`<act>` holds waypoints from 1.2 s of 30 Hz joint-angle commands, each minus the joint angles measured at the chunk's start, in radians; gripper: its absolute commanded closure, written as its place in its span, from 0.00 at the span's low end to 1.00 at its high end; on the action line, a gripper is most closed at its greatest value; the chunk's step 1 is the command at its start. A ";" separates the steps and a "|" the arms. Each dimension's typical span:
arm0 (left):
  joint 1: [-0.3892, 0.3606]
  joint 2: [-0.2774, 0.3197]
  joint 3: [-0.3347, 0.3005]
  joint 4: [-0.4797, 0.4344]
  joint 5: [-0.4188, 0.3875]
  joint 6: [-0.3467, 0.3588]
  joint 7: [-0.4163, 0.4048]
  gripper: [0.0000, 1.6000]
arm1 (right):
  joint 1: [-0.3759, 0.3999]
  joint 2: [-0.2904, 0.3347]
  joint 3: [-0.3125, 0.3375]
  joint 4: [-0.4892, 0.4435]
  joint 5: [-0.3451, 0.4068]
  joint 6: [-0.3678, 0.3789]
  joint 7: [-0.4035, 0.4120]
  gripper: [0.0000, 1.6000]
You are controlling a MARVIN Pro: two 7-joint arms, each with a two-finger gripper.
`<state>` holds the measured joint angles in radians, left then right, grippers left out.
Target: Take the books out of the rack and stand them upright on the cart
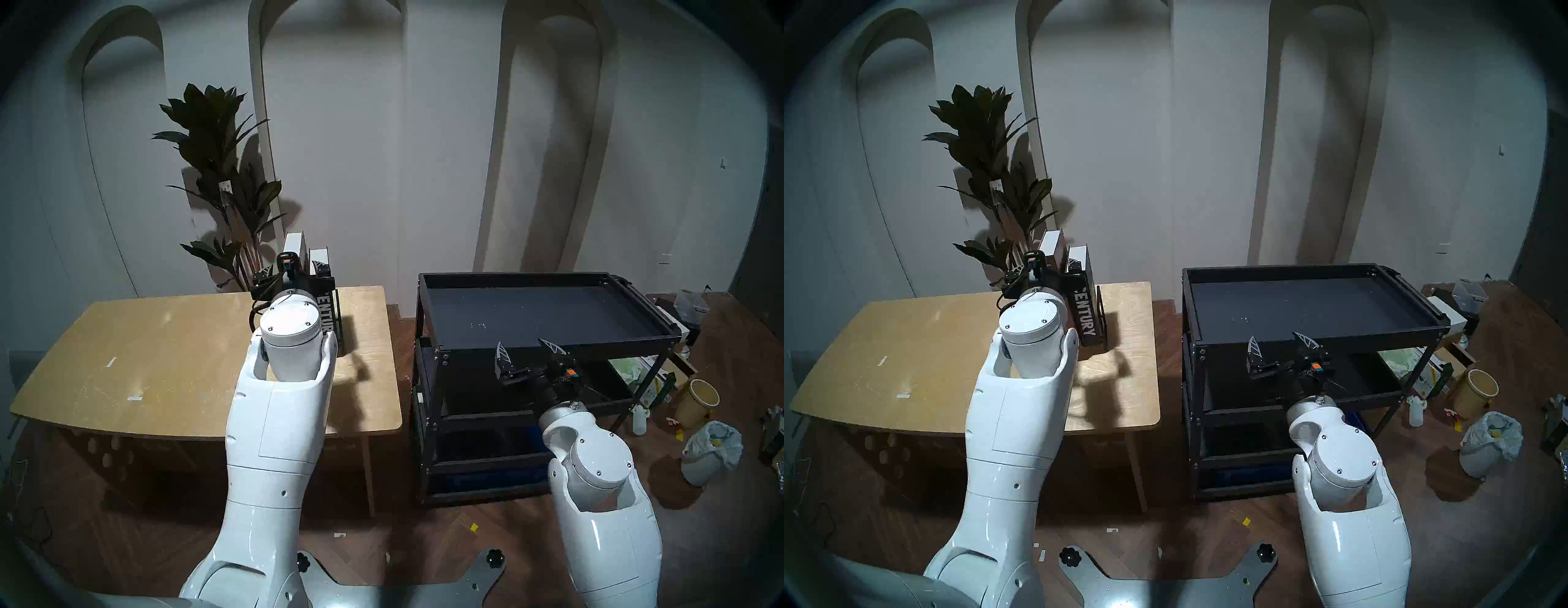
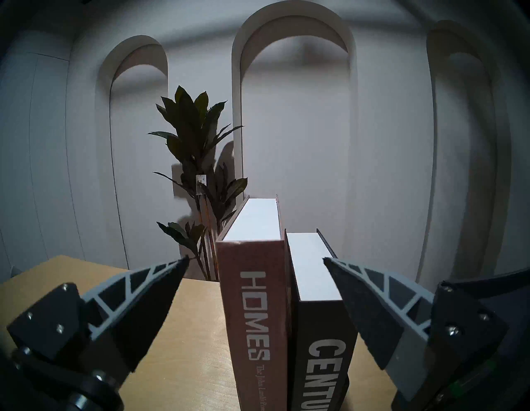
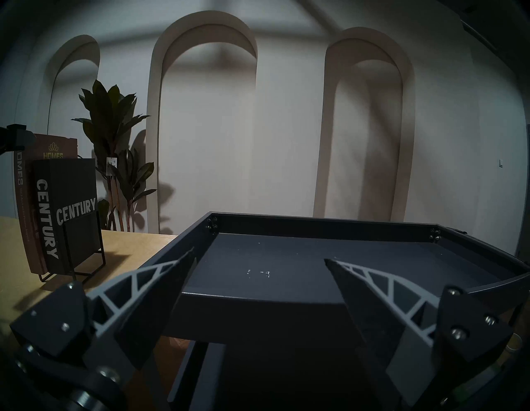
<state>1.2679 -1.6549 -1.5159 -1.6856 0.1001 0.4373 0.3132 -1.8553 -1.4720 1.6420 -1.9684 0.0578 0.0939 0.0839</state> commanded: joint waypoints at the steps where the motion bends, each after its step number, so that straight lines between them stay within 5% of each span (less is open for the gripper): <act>1: -0.118 -0.004 -0.016 0.043 0.002 -0.014 0.000 0.00 | 0.001 -0.003 -0.002 -0.032 -0.003 -0.014 -0.005 0.00; 16: -0.251 -0.022 -0.074 0.208 -0.021 -0.031 -0.005 0.00 | 0.001 -0.004 -0.004 -0.033 -0.006 -0.017 -0.023 0.00; 33: -0.297 -0.030 -0.120 0.299 -0.076 -0.033 -0.022 0.00 | 0.025 -0.007 -0.016 -0.014 -0.022 -0.016 -0.044 0.00; 36: -0.296 -0.032 -0.125 0.302 -0.082 -0.035 -0.021 0.09 | 0.030 -0.007 -0.019 -0.009 -0.026 -0.015 -0.048 0.00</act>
<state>1.0203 -1.6819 -1.6396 -1.3711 0.0244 0.4122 0.2914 -1.8478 -1.4776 1.6272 -1.9680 0.0354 0.0888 0.0384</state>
